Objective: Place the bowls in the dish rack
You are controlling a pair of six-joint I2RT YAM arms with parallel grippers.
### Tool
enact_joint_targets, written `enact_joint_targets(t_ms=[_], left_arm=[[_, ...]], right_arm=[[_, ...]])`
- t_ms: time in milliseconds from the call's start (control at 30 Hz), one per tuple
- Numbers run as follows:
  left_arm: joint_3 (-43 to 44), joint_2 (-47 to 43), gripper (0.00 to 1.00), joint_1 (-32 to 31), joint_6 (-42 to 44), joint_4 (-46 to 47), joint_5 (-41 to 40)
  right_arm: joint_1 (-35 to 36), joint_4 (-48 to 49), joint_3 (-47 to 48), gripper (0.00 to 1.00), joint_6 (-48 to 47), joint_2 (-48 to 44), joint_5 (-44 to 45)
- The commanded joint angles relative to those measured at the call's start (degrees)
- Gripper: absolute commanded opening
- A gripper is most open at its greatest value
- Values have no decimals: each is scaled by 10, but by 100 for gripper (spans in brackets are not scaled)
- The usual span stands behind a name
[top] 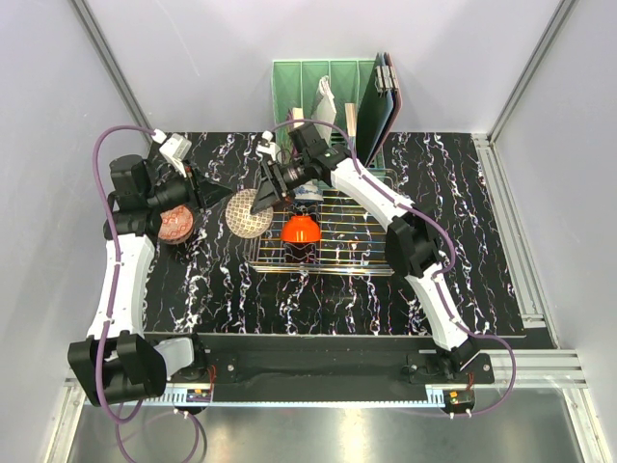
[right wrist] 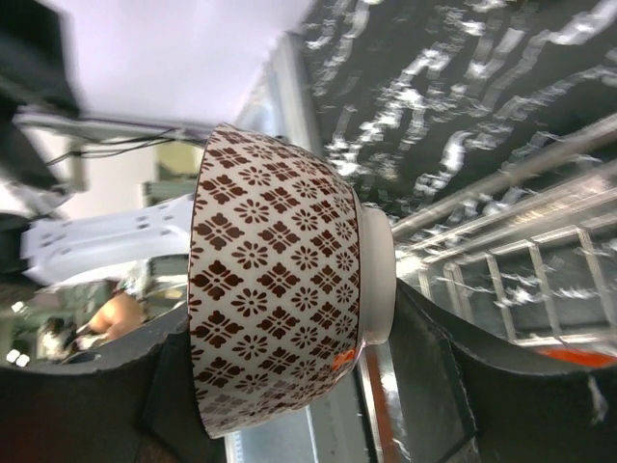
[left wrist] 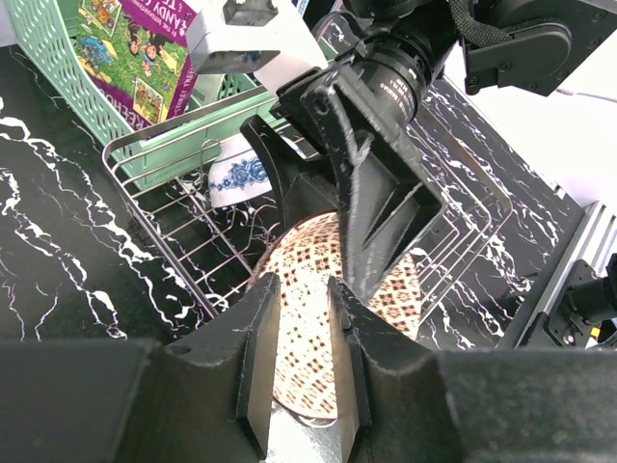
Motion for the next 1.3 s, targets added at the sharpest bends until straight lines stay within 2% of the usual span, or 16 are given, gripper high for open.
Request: enact_joint_targets(t_ms=[0,133,467,700,900,1267], left_arm=[[8,-9,29,5,17,5,-7],[2,-10,28,17,21,-3,-5],[-5,-19,28,53,45,-30,10],[-15,-27,27,58,46,-34,13],[-19,-36,27,64,52,-41,14],[-30,-50,27,69,56,-48,14]], right_arm=[[-8,-61,24,0,-77,-41,77],[-21,-91,26,0,-107,-51,143],[-84,-124,-2,0,-147,-120,187],[-124,-139,-65,0,-194,-194,230],[-150,-144,-135,0,-255,-251,359],[-159,-113,-243,0,-304,-330,516]])
